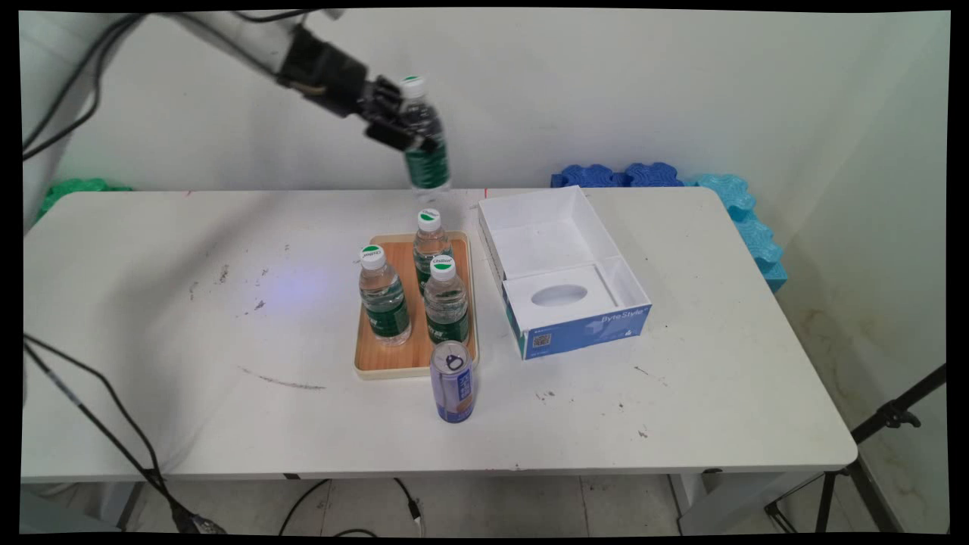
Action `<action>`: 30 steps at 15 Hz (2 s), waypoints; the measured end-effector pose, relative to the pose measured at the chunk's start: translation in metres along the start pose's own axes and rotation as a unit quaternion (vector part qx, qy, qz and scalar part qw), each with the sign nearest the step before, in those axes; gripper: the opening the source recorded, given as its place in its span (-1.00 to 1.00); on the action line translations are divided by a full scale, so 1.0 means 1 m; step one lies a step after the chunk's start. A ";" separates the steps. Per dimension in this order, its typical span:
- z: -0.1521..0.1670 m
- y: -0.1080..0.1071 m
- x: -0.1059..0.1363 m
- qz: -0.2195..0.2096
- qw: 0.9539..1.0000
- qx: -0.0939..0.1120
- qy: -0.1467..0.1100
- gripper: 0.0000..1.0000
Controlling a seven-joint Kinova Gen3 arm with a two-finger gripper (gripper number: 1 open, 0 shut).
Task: Place the picked object on the tray
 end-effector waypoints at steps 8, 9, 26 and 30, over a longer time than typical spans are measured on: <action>-0.018 0.019 -0.072 -0.014 1.000 0.000 -0.003 -1.00; -0.015 0.020 -0.079 -0.016 1.000 0.000 -0.003 -1.00; 0.023 0.037 -0.139 -0.019 1.000 0.010 -0.011 -1.00; 0.029 0.038 -0.144 -0.026 1.000 0.014 -0.010 1.00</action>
